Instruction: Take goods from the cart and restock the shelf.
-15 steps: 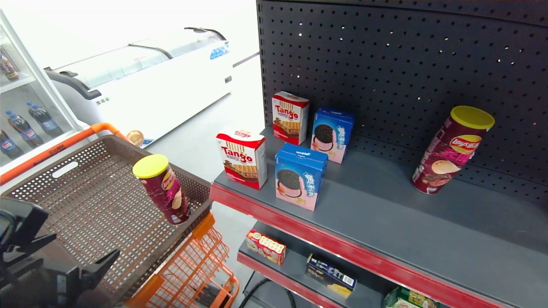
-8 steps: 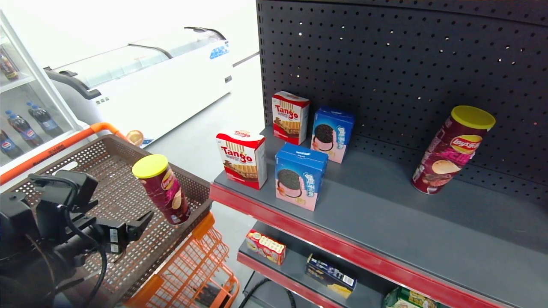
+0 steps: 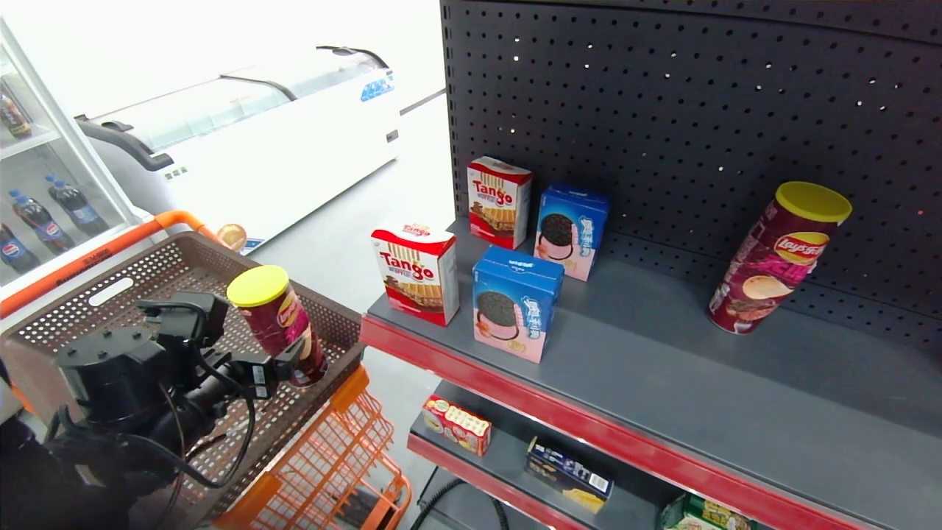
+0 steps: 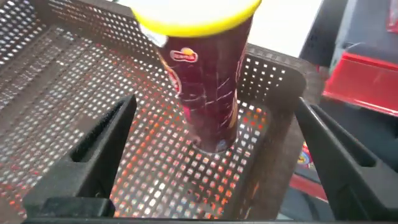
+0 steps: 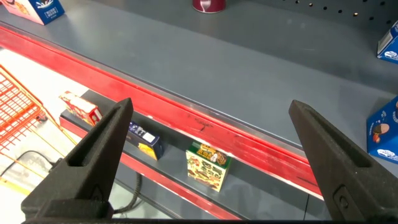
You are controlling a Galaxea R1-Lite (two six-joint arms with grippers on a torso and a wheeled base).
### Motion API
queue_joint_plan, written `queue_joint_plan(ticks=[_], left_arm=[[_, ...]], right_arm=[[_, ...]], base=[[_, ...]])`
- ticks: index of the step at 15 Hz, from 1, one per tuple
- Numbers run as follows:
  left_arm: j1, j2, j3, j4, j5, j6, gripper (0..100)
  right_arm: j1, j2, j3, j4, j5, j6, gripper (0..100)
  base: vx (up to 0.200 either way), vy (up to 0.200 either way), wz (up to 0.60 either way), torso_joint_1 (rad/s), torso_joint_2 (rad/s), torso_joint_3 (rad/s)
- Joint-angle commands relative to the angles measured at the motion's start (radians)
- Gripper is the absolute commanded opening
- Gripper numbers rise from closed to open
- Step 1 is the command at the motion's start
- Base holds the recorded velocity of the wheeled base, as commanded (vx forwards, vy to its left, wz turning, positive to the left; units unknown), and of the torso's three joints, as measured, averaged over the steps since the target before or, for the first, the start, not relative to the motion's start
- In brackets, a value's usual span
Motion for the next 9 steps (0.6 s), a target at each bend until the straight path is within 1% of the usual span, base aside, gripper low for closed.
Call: queue_joint_plan(ticks=[1,5,7,8,9], left_arm=[[0.007,0.138,-0.072,-0.034,0.003,-0.002,100],[0.012,0.215,-0.176,-0.045,0.003,-0.002,100],[0.032,0.236,-0.225,-0.045,0.003,-0.001,100],[0.032,0.236,-0.225,-0.045,0.003,-0.001,100],[0.038,0.255,-0.270,-0.044,0.003,-0.001,100]], right_arm=[[0.000,0.001,0.000,0.000,0.001,0.000,100],[0.000,0.001,0.000,0.000,0.001,0.000,100],[0.000,0.001,0.000,0.000,-0.001,0.000,100],[0.000,0.001,0.000,0.000,-0.001,0.000,100],[0.000,0.001,0.000,0.000,-0.001,0.000,100]], base=[[0.000,0.000,0.00,0.000,0.00,0.000],[0.000,0.000,0.00,0.000,0.00,0.000],[0.000,0.000,0.00,0.000,0.00,0.000],[0.000,0.000,0.00,0.000,0.00,0.000],[0.000,0.000,0.00,0.000,0.00,0.000]])
